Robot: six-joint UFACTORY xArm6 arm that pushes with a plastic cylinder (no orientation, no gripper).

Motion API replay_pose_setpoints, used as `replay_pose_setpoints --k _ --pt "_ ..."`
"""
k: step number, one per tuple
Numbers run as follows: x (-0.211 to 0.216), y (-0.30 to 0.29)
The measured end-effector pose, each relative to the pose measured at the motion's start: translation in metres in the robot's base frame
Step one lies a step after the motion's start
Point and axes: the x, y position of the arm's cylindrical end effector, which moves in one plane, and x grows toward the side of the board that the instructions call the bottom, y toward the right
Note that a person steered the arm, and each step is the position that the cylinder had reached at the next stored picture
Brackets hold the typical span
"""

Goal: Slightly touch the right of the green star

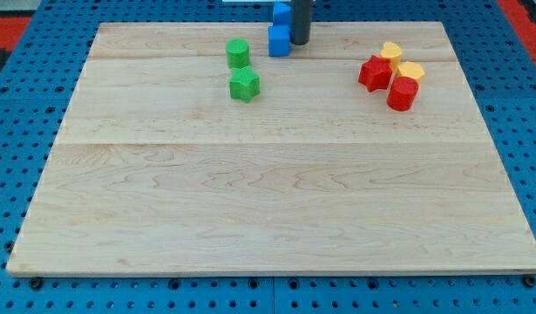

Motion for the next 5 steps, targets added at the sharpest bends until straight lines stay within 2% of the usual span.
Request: replay_pose_setpoints --k 1,2,3,5 --pt "-0.008 -0.055" --pt "0.036 -0.037" --pt "0.027 -0.023" --pt "0.07 0.013"
